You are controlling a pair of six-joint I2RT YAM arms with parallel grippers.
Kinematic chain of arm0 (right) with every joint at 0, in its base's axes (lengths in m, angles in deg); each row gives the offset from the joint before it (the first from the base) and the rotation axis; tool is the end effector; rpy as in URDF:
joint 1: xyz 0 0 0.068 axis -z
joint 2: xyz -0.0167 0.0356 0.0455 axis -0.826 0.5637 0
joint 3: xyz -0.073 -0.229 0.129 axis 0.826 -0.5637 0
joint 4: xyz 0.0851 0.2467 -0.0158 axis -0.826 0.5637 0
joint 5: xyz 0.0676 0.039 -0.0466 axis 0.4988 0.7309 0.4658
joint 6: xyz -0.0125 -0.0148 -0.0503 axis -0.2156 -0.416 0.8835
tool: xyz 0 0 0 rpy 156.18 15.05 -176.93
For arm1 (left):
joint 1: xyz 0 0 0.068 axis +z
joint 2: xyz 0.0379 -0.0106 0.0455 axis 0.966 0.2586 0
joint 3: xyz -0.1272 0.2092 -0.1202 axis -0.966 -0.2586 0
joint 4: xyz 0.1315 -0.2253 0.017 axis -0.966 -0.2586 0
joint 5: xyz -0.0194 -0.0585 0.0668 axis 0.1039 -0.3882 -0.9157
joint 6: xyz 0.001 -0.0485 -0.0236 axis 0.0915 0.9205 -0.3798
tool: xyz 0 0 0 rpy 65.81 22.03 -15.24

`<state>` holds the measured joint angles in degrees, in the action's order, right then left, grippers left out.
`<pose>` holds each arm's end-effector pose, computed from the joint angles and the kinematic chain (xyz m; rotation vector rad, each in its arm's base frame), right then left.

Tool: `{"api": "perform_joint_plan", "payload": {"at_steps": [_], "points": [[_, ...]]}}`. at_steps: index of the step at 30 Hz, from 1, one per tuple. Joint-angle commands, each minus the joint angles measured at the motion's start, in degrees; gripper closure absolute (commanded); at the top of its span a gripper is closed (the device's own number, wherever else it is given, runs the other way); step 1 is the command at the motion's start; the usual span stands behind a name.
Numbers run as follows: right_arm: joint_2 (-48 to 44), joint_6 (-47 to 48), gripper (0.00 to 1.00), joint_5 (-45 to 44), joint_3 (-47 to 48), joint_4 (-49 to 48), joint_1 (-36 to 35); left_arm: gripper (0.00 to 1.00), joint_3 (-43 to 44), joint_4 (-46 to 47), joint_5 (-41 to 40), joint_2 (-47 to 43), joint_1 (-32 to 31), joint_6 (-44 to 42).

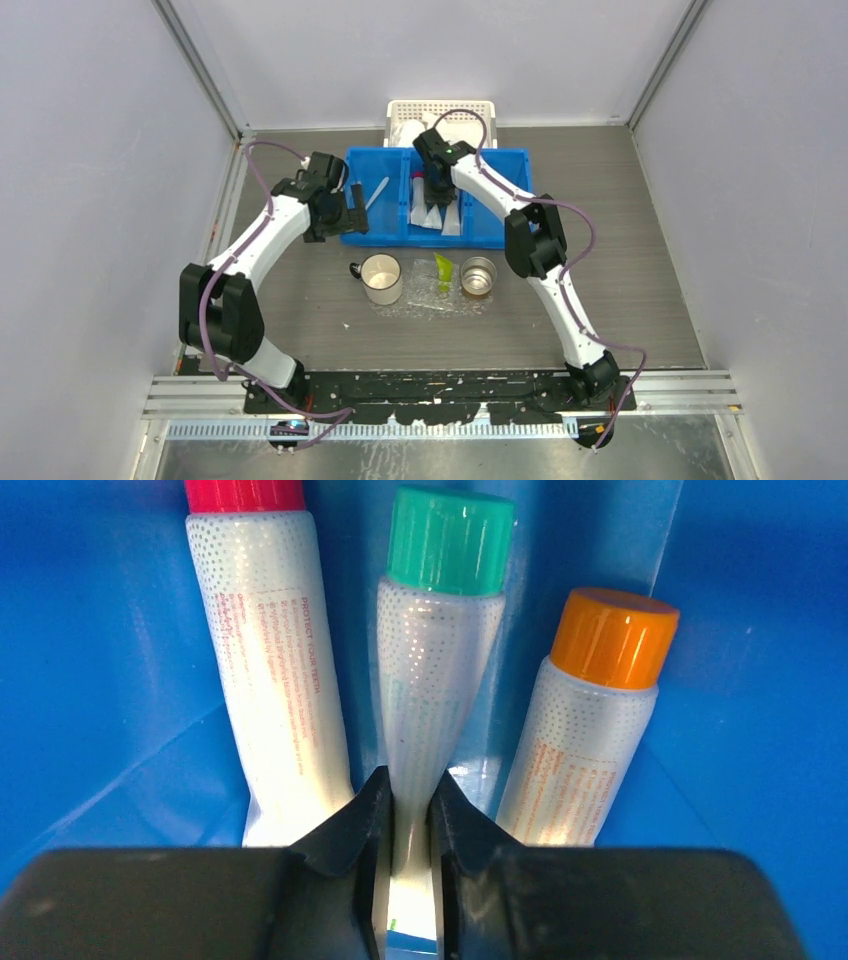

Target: Prepare toiletry sets of a toothbrush and toothpaste on the tray

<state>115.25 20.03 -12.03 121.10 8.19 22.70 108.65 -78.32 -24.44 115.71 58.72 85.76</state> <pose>0.4508 0.2861 0.1781 -0.0188 2.6817 0.1413 0.3055 -0.0858 0.2669 -0.2973 2.6294 -0.1353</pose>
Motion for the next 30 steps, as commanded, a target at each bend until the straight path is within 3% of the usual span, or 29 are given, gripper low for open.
{"api": "perform_joint_plan", "payload": {"at_steps": [1, 9, 18, 26, 30], "points": [[-5.2, 1.9, 0.83, -1.5, -4.3, -2.6, 0.1, 0.00, -0.2, 1.8, 0.4, -2.3, 0.6, -0.6], [-18.5, 8.7, 0.83, 3.5, 0.3, -0.9, 1.7, 0.00, 1.1, 3.7, 8.4, -5.9, 0.7, -2.2], [-27.7, 12.0, 0.83, 27.8, -0.5, 5.4, 1.1, 0.00, 12.9, 2.0, 26.7, -6.1, 1.1, 2.8], [-34.1, 15.3, 0.83, 27.1, -9.9, 4.5, -8.8, 0.00, 15.8, 7.0, 34.1, -5.1, 1.1, 10.8], [-34.3, 15.5, 0.83, 25.6, -10.1, 4.7, -12.2, 0.00, 14.0, 10.3, 35.9, -5.1, 1.1, 14.8]]}}
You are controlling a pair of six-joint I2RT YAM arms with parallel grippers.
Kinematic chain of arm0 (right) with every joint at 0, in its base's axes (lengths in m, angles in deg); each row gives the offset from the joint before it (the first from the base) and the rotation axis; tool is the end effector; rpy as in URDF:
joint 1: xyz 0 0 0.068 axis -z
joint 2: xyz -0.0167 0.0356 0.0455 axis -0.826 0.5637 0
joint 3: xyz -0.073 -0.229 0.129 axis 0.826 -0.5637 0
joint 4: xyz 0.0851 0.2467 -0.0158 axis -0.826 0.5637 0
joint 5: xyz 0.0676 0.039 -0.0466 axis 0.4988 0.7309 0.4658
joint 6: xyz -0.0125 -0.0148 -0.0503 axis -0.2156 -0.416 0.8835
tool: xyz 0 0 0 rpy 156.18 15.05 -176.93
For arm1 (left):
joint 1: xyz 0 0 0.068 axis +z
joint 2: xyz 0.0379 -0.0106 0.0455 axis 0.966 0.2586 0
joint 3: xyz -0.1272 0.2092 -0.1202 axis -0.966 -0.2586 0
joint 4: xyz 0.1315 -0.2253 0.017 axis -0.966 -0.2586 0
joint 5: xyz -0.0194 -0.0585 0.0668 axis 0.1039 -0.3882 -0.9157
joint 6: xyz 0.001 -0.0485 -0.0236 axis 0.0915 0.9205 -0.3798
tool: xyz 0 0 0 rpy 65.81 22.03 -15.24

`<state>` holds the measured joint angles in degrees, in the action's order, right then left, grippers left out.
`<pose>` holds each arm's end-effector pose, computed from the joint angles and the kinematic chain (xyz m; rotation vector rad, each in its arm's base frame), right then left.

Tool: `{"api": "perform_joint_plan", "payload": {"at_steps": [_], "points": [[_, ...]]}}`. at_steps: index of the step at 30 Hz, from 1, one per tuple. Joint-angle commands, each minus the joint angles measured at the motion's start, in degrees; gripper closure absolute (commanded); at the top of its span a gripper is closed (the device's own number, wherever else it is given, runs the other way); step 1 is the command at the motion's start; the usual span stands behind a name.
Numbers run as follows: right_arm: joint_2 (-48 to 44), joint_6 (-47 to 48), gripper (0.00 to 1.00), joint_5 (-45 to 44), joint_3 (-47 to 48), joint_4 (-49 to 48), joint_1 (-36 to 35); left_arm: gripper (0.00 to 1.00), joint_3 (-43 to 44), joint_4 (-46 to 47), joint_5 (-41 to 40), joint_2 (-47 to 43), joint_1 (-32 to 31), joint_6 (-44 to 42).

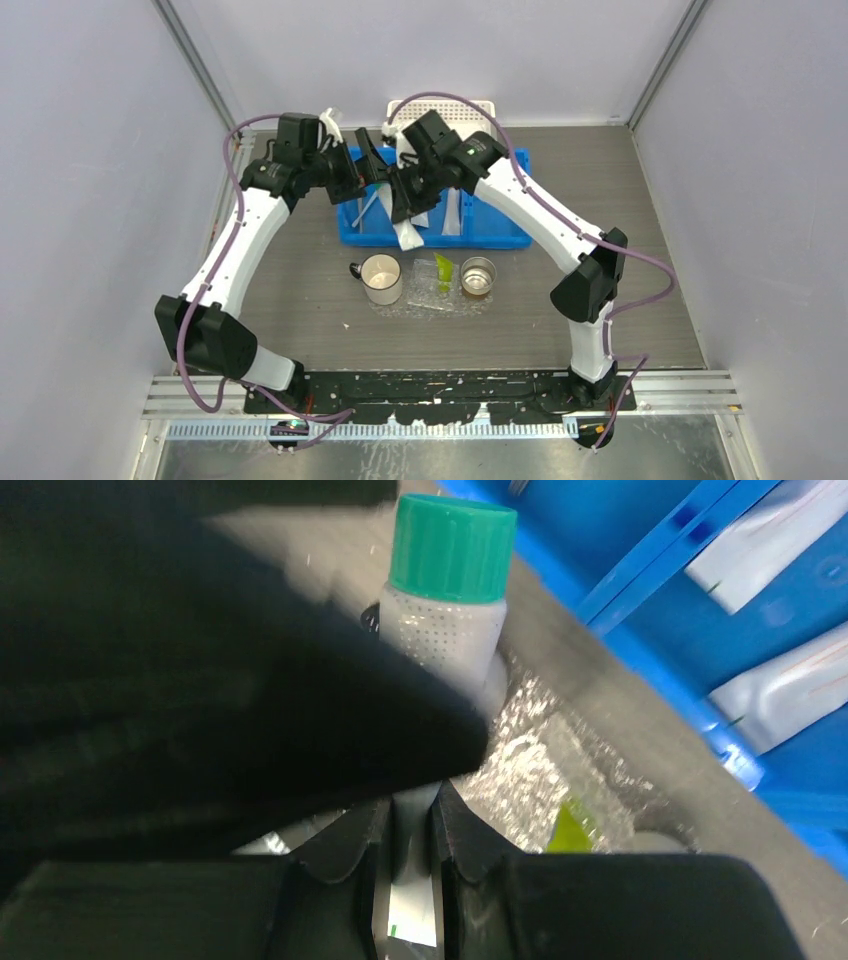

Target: Prepare toiletry sets of a toothbrush and toothpaste on the tray

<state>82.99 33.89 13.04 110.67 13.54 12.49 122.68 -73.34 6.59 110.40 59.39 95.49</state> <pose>0.3012 0.2964 0.3803 -0.7218 2.4267 0.7944 0.3000 -0.0999 0.3813 -0.1854 2.3303 -0.9870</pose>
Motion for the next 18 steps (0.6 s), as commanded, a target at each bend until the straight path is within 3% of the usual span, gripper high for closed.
{"api": "perform_joint_plan", "payload": {"at_steps": [1, 10, 13, 16, 18], "points": [[-1.9, 1.7, 0.83, 0.4, 0.4, -0.6, -2.4, 0.00, -0.2, 5.3, 4.9, 0.4, 0.4, 5.4], [-3.1, 0.9, 0.83, -0.3, -0.6, -2.9, -3.0, 0.00, -4.9, 5.7, 3.7, -1.2, 0.4, 7.0], [-2.4, 0.8, 0.84, -0.9, 0.1, -3.1, -3.0, 0.05, -6.5, 6.4, 4.3, -1.6, 0.3, 7.9], [-1.4, 0.5, 0.85, -0.5, 0.9, -3.5, -3.1, 0.21, -8.6, 7.7, 5.1, -1.5, 0.3, 9.4], [-1.2, 0.4, 0.85, -0.4, 0.7, -3.9, -3.1, 0.58, -10.1, 8.2, 6.1, -1.1, 0.3, 11.1]]}}
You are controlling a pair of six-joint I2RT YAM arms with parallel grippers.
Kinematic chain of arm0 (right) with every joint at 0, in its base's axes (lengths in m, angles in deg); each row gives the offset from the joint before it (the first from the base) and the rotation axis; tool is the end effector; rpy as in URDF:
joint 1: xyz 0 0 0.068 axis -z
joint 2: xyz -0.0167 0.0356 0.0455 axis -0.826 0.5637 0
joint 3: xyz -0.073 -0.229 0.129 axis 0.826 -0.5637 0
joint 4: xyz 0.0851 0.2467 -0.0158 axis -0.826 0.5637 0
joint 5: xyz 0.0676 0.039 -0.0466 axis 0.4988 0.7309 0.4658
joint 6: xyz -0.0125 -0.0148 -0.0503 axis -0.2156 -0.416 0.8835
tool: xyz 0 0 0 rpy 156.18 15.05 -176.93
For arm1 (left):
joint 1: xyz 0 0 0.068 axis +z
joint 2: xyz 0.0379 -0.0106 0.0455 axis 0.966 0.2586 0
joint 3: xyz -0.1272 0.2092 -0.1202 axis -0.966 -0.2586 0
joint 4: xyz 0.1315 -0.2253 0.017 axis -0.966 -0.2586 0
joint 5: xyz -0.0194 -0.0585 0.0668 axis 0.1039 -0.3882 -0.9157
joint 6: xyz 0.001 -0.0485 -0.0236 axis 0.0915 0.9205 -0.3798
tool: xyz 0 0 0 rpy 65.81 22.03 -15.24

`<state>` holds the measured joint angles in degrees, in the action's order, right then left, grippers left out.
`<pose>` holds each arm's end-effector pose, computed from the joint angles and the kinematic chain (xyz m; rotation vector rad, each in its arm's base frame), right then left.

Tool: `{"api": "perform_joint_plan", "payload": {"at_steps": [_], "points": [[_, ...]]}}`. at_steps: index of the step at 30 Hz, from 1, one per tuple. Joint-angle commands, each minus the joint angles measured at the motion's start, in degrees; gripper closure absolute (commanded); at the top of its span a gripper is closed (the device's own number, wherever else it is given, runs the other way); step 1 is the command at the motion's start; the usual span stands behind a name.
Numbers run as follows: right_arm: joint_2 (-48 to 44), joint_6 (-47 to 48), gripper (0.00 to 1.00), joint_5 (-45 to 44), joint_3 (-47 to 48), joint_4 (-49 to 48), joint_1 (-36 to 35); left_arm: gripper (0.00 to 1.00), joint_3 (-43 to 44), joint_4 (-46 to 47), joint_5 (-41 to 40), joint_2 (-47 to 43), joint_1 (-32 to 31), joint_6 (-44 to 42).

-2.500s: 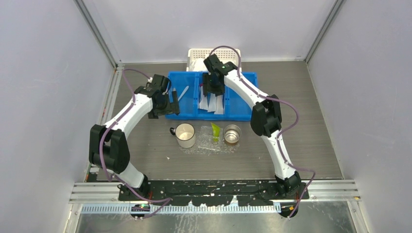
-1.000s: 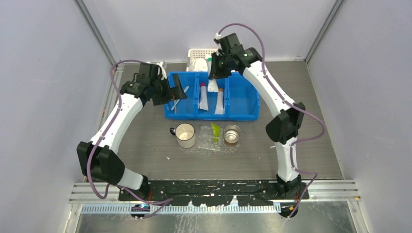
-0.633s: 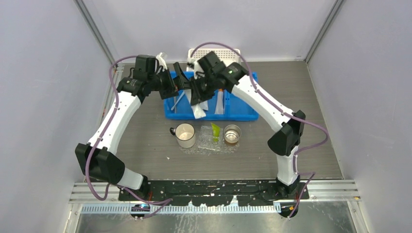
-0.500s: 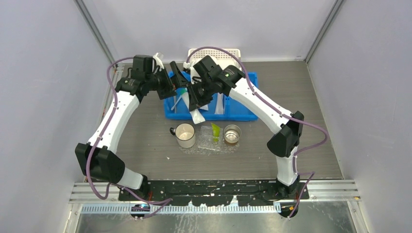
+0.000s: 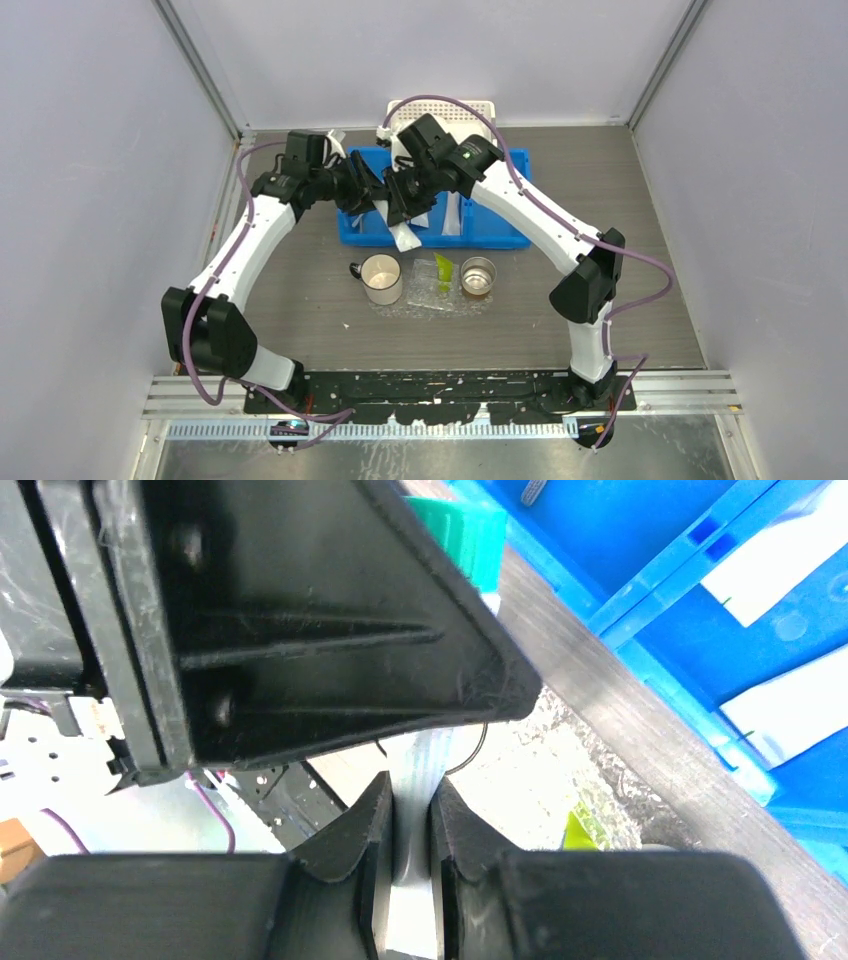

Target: Prepare toiletry sets of a toothbrush and toothpaste on the tray

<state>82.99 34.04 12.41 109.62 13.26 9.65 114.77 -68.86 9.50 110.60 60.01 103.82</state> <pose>0.2869 0.3113 0.3750 -0.7835 2.4292 0.7941 0.3041 -0.0991 0.3419 -0.3744 2.4100 -1.0909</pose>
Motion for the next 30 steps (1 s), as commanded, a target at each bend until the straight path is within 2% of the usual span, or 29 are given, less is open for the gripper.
{"api": "perform_joint_plan", "payload": {"at_steps": [1, 5, 7, 8, 12, 13, 14, 15, 17, 18, 19, 21, 23, 26, 30], "points": [[-1.2, 0.2, 0.85, -0.3, 1.4, -3.8, -0.2, 0.69, -2.9, 4.2, 3.7, -1.1, -0.3, 3.7], [-1.6, 0.4, 0.86, -1.0, -0.4, -4.7, -0.2, 0.95, -1.8, 0.9, 4.9, 0.4, -0.3, 5.6], [-1.8, 0.5, 0.86, -1.1, -1.0, -5.0, -0.2, 0.99, 0.3, -4.2, 4.6, 1.5, -0.3, 6.1], [-1.7, 0.5, 0.83, -1.4, -1.1, -5.1, -0.3, 0.99, 1.2, -6.5, 4.5, 1.9, -0.3, 6.4], [-2.9, 1.9, 0.58, -2.2, -1.3, -4.8, -0.3, 0.99, 5.7, -17.0, 3.7, 3.8, -0.2, 9.7], [-4.0, 2.5, 0.45, -2.6, -1.6, -4.8, -0.2, 0.99, 7.3, -19.9, 3.5, 4.6, -0.1, 10.2], [-5.5, 3.1, 0.38, -3.4, -2.6, -5.7, -0.2, 0.99, 9.3, -22.9, 3.1, 5.5, 0.0, 10.8], [-8.0, 3.9, 0.34, -4.2, -4.3, -7.0, -0.3, 0.99, 11.2, -25.7, 2.9, 6.5, 0.2, 11.2], [-15.3, 5.6, 0.19, -6.4, -10.0, -11.6, -0.7, 0.99, 15.4, -30.0, 3.1, 9.1, 0.7, 11.7], [-18.7, 7.0, 0.16, -8.8, -14.5, -13.8, -1.3, 0.99, 18.0, -32.1, 3.6, 10.3, 1.2, 12.2], [-21.7, 8.9, 0.15, -10.4, -16.9, -15.7, -1.9, 0.99, 19.2, -32.9, 5.0, 11.3, 1.4, 12.4], [-27.4, 13.4, 0.14, -19.8, -23.8, -19.4, -5.7, 0.99, 21.3, -34.1, 7.9, 13.2, 2.4, 14.0], [-32.4, 17.5, 0.16, -29.5, -30.6, -23.6, -10.5, 0.99, 19.4, -31.4, 9.4, 12.8, 3.1, 17.9], [-37.1, 22.9, 0.17, -37.5, -39.0, -30.1, -16.7, 0.99, 16.9, -31.3, 12.3, 13.7, 3.7, 20.4], [-38.0, 29.0, 0.29, -46.6, -42.6, -33.7, -24.1, 0.99, 14.8, -31.4, 17.2, 15.1, 4.0, 21.5]]}}
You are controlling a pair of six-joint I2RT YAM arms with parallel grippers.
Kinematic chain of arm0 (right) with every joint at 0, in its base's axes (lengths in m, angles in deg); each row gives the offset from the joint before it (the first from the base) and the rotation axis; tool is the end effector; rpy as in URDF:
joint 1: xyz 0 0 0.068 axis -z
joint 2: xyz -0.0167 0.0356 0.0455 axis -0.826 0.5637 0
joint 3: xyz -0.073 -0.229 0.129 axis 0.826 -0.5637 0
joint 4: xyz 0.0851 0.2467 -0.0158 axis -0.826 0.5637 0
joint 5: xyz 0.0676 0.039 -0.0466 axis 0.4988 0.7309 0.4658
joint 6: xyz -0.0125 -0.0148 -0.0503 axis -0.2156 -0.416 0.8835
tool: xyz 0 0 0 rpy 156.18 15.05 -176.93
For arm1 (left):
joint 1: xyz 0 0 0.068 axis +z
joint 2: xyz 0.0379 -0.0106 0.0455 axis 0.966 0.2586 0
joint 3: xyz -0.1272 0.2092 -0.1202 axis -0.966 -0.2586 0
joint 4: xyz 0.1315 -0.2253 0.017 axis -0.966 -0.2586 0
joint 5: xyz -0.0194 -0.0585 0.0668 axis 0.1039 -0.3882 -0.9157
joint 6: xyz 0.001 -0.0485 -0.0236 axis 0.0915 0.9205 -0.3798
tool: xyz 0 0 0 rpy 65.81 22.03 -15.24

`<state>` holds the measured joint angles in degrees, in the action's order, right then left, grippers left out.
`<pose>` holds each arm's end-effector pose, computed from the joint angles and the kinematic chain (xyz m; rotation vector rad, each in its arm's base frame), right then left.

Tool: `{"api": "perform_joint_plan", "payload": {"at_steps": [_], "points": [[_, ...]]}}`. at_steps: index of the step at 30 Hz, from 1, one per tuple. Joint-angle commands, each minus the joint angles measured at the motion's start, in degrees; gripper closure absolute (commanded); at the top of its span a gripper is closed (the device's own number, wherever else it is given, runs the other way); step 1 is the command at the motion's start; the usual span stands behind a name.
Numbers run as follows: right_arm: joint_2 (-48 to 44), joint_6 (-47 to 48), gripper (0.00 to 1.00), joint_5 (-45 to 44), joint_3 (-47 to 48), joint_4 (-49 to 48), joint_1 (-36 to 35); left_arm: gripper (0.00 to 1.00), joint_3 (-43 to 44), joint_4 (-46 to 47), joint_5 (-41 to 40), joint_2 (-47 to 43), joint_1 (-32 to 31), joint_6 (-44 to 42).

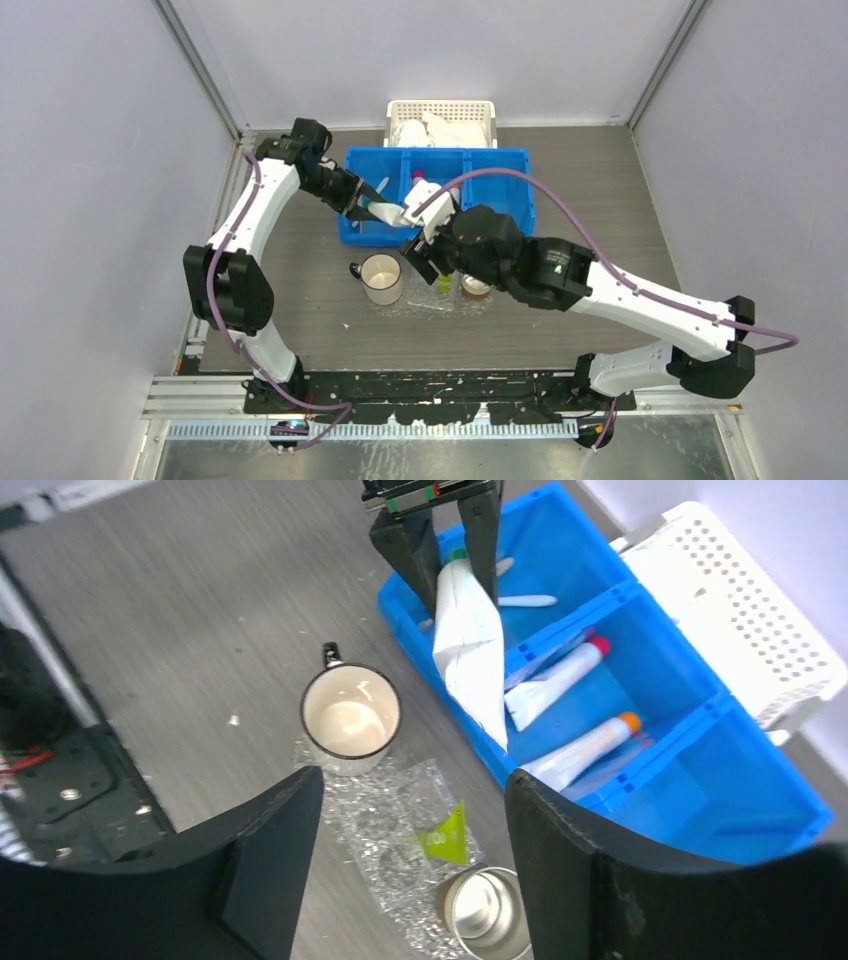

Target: Prepare toiletry sets of a toothbrush and toothpaste on the tray

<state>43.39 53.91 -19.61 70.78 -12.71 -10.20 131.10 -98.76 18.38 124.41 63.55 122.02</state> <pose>0.1204 0.2443 0.4265 -0.9610 1.7154 0.4391 0.3282 -0.0886 0.3264 1.0898 -2.6166 1.0883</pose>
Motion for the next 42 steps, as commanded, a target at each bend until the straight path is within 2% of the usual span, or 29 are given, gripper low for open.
{"api": "perform_joint_plan", "payload": {"at_steps": [1, 3, 7, 14, 19, 21, 24, 26, 28, 30, 33, 37, 42], "points": [[1.8, 10.9, 0.31, -17.3, -4.6, -8.8, -5.7, 0.99, -1.8, -1.0, 9.0, 1.3, 0.5, 3.4], [2.7, 13.9, 0.34, -21.3, -5.8, -10.8, -7.7, 0.99, -2.6, -0.2, 9.8, 0.6, 0.5, 3.7], [3.8, 16.7, 0.31, -23.5, -7.2, -13.7, -8.3, 0.99, -4.1, 0.3, 10.6, -1.4, 0.5, 4.0], [5.0, 18.4, 0.29, -23.2, -8.7, -18.5, -7.8, 0.99, -5.6, -2.6, 8.7, -5.2, 0.5, 2.5], [5.3, 17.1, 0.32, -19.6, -8.5, -18.8, -5.9, 0.99, -6.9, -4.7, 5.9, -7.8, 0.2, 1.1], [5.7, 16.6, 0.37, -18.2, -8.1, -19.0, -5.0, 0.99, -8.0, -4.7, 5.2, -8.8, 0.0, 1.0], [6.3, 16.1, 0.53, -16.3, -7.5, -19.4, -4.1, 0.99, -9.1, -4.5, 4.8, -9.3, -0.7, 0.8], [7.4, 15.6, 0.58, -15.1, -6.6, -19.4, -3.8, 0.99, -9.6, -3.8, 4.7, -9.2, -1.1, 0.9], [8.4, 15.3, 0.69, -14.2, -5.6, -18.8, -3.7, 0.99, -9.7, -2.7, 4.6, -9.0, -1.7, 1.1], [9.1, 15.0, 0.84, -13.8, -5.4, -18.6, -3.5, 0.99, -8.9, -2.4, 4.6, -8.4, -2.2, 1.0], [8.8, 14.0, 0.94, -13.2, -5.5, -18.8, -3.6, 0.99, -7.6, -3.3, 3.4, -7.5, -2.3, 0.2], [6.3, 12.4, 0.96, -12.0, -4.8, -18.3, -3.7, 0.99, -5.6, -1.4, 1.1, -6.4, -2.3, -1.7], [5.3, 10.0, 0.97, -11.0, 1.4, -10.0, -3.5, 0.99, -2.5, 1.4, -2.6, -4.6, -2.2, -4.9]]}}
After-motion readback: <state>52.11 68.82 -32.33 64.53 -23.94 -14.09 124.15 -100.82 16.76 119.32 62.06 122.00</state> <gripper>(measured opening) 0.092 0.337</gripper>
